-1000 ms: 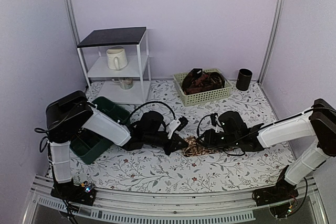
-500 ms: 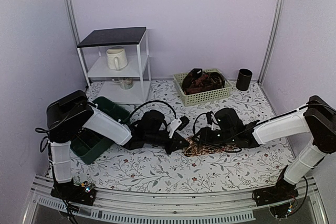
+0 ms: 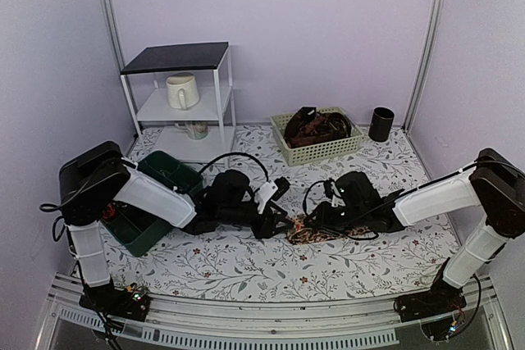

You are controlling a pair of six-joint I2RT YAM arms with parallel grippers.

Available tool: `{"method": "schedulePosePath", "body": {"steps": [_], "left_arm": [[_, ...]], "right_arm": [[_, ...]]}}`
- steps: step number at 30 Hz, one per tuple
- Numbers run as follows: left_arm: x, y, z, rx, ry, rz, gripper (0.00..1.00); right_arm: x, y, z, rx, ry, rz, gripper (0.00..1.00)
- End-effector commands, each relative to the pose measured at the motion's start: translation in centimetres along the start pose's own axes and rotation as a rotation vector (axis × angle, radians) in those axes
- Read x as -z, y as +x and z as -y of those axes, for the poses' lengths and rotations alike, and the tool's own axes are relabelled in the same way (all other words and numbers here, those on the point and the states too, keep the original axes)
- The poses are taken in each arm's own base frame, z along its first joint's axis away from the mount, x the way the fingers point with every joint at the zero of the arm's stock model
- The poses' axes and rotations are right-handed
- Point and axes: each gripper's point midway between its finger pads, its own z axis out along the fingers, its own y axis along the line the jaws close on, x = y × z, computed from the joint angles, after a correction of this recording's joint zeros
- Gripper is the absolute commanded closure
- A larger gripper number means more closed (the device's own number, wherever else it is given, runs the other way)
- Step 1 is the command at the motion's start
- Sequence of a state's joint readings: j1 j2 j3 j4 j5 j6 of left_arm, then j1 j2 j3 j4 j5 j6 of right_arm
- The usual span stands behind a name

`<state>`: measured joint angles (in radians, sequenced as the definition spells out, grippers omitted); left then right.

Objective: Roll the ties
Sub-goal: Roll the tie at the center of the board.

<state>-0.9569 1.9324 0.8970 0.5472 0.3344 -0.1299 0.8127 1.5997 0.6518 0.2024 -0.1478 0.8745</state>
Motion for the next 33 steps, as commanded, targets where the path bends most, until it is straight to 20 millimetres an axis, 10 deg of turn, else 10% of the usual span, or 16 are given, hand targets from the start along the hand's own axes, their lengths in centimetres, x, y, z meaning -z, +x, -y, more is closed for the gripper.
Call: {"method": "schedulePosePath", "body": {"steps": [1, 17, 27, 33], "left_arm": [[1.4, -1.7, -0.5, -0.065, -0.083, 0.067, 0.52], [0.6, 0.6, -0.4, -0.14, -0.042, 0.028, 0.43], [-0.3, 3.9, -2.1, -0.109, -0.071, -0.052, 0.71], [-0.4, 4.2, 0.6, -0.246, 0.09, -0.027, 0.26]], "right_arm": [[0.6, 0.9, 0.7, -0.067, 0.009, -0.037, 0.74], [0.7, 2.1, 2.5, -0.203, 0.035, -0.037, 0.75], [0.3, 2.1, 3.7, -0.181, 0.082, -0.023, 0.75], [0.2, 2.4, 4.2, -0.164, 0.091, -0.03, 0.75]]}}
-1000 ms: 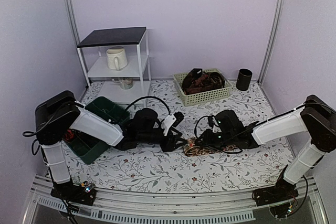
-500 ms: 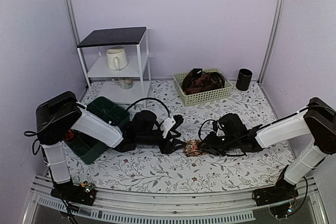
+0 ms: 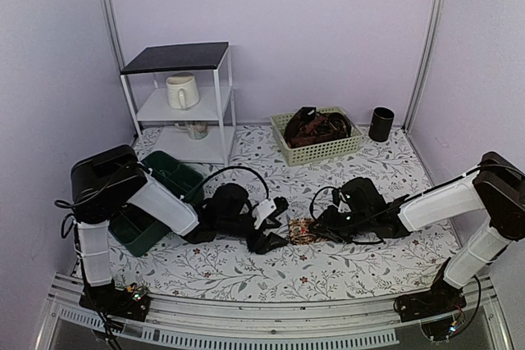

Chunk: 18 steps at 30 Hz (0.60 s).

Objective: Roll the ties
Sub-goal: Roll the tie at the center of the board.

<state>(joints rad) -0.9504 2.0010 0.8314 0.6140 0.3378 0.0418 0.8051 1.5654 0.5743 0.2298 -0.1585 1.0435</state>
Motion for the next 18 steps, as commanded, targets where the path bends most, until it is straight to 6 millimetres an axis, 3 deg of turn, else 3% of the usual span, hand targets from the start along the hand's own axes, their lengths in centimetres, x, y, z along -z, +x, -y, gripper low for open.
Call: {"method": "schedulePosePath", "body": {"steps": [1, 18], "left_arm": [[0.0, -0.7, 1.2, -0.115, 0.079, 0.043, 0.24], [-3.5, -0.9, 0.2, -0.196, 0.158, -0.025, 0.22]], "right_arm": [[-0.5, 0.6, 2.8, 0.014, 0.084, -0.01, 0.75], [-0.2, 0.5, 2.9, 0.033, 0.066, -0.002, 0.75]]}}
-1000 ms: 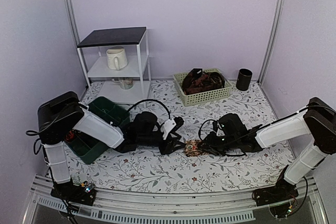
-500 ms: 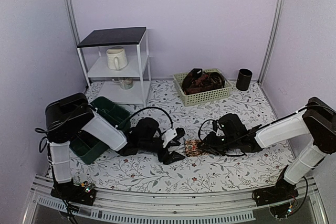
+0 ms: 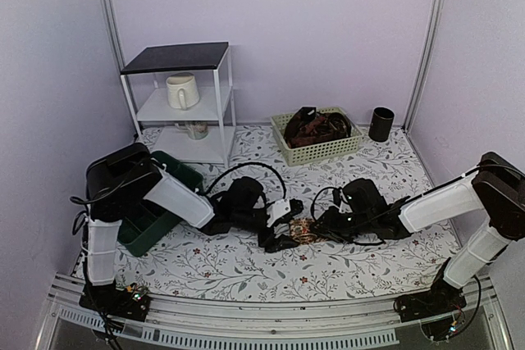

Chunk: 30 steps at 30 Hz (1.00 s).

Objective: Roll the ties
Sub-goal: Roll the tie at the center of the board.

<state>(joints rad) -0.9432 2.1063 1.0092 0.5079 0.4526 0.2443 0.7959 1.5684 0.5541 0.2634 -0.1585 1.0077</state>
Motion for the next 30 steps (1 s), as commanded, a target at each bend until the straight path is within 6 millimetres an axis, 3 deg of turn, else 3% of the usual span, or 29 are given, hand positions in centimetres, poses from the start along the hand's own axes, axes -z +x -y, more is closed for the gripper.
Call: {"method": "schedulePosePath", "body": {"steps": [1, 7, 12, 17, 21, 23, 27, 30], "left_arm": [[-0.6, 0.1, -0.1, -0.017, 0.059, -0.006, 0.23], [-0.8, -0.2, 0.6, -0.039, 0.123, -0.004, 0.33], [-0.9, 0.2, 1.1, -0.045, 0.158, -0.016, 0.47], [-0.9, 0.1, 1.3, -0.056, 0.174, -0.012, 0.53], [-1.0, 0.1, 0.9, -0.052, 0.164, -0.018, 0.52], [-0.8, 0.2, 0.5, -0.039, 0.139, -0.025, 0.43], [0.2, -0.4, 0.3, -0.018, 0.11, -0.003, 0.34], [1.0, 0.4, 0.3, 0.006, 0.09, -0.036, 0.3]], "right_arm": [[-0.2, 0.7, 2.6, 0.002, 0.073, -0.015, 0.75], [0.0, 0.6, 2.0, 0.008, 0.047, -0.019, 0.75], [0.5, 0.4, 0.6, 0.022, -0.001, -0.018, 0.74], [0.5, 0.4, 0.3, 0.031, -0.009, -0.025, 0.72], [0.0, 0.7, 1.1, 0.032, 0.014, -0.036, 0.73], [-0.3, 1.0, 1.9, 0.028, 0.038, -0.038, 0.74], [-0.6, 1.5, 3.0, 0.016, 0.058, -0.048, 0.75], [-0.7, 1.6, 2.9, 0.013, 0.053, -0.051, 0.75]]}}
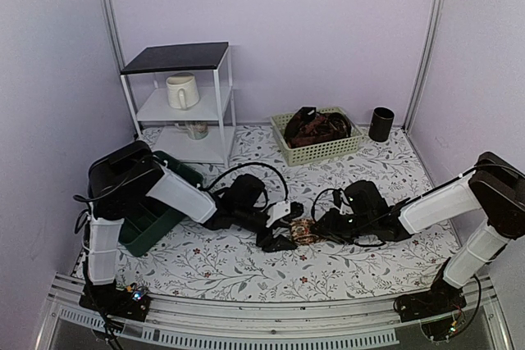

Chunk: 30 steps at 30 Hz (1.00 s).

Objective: Roll the ties
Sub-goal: Roll the tie at the center of the board.

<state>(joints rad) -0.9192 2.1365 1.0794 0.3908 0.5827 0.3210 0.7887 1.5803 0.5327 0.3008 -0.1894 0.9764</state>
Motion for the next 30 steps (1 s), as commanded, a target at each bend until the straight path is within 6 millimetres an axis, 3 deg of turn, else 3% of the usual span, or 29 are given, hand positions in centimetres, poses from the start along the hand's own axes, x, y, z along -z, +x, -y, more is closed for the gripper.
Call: {"method": "schedulePosePath", "body": {"steps": [1, 4, 9, 13, 17, 21, 26, 30], "left_arm": [[1.7, 0.3, -0.3, 0.043, -0.049, -0.025, 0.29], [2.5, 1.6, -0.3, 0.087, -0.091, -0.055, 0.38], [3.4, 2.5, -0.3, 0.136, -0.145, -0.058, 0.77], [3.4, 2.7, -0.4, 0.153, -0.178, -0.051, 0.95], [3.3, 2.3, -0.4, 0.173, -0.215, -0.039, 1.0], [3.1, 1.9, 1.1, 0.192, -0.17, -0.016, 1.0], [2.0, 2.0, 2.6, 0.216, -0.119, -0.003, 1.0], [0.7, 1.9, 2.7, 0.21, -0.101, 0.001, 1.0]], "right_arm": [[-0.5, 1.1, 2.5, -0.014, 0.068, -0.032, 0.75], [-0.5, 1.0, 2.4, -0.011, 0.063, -0.029, 0.75], [-0.5, 1.0, 2.2, -0.009, 0.06, -0.026, 0.75], [-0.6, 1.0, 2.1, -0.008, 0.057, -0.03, 0.75], [-0.5, 1.0, 1.9, -0.006, 0.05, -0.032, 0.75], [-0.5, 1.1, 1.6, -0.003, 0.034, -0.044, 0.75], [-0.7, 1.2, 1.2, -0.001, 0.015, -0.055, 0.75], [-0.7, 1.0, 1.4, 0.011, 0.031, -0.041, 0.75]]}}
